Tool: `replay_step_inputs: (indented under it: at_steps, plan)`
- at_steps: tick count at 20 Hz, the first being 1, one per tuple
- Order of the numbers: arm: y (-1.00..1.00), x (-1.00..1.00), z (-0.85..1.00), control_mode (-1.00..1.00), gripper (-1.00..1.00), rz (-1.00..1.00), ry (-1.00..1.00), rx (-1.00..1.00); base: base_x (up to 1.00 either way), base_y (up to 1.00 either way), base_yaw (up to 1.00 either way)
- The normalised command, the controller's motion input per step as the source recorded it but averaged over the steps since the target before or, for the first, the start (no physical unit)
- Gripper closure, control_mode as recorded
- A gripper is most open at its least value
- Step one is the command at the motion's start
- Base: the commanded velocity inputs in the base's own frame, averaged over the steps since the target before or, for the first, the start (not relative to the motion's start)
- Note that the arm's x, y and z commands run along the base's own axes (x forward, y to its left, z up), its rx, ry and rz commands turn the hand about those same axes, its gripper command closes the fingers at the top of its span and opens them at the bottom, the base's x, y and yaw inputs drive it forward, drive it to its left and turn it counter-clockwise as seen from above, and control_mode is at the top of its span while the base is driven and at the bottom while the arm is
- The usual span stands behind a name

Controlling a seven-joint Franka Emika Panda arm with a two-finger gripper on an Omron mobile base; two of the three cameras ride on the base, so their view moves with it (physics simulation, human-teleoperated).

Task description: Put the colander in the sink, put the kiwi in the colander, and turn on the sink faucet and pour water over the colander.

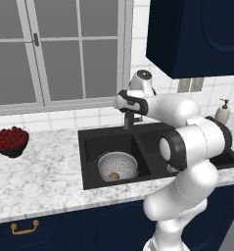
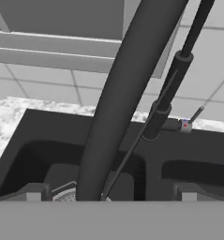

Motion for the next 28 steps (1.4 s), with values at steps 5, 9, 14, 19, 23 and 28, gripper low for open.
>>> replay_step_inputs:
  at_steps: [5,9,14,19,23,28]
  plan:
    - [0.19,0.04,-0.01,-1.0,-1.0,0.0,0.0,0.0,0.0,0.0,0.0]
    - [0.03,-0.45,0.0,-1.0,-1.0,0.0,-0.03,0.01,0.0,0.0,0.0]
    - [0.0,-0.92,0.14,-1.0,-1.0,0.0,-0.1,0.01,0.0,0.0,0.0]
    - [-0.48,-0.8,0.23,-1.0,-1.0,0.0,-0.07,0.06,0.0,0.0,0.0]
    - [-1.0,-0.29,-0.1,-1.0,-1.0,0.0,-0.01,0.13,0.0,0.0,0.0]
    - [-0.99,-0.08,-0.32,-1.0,-1.0,0.0,-0.03,0.06,0.0,0.0,0.0]
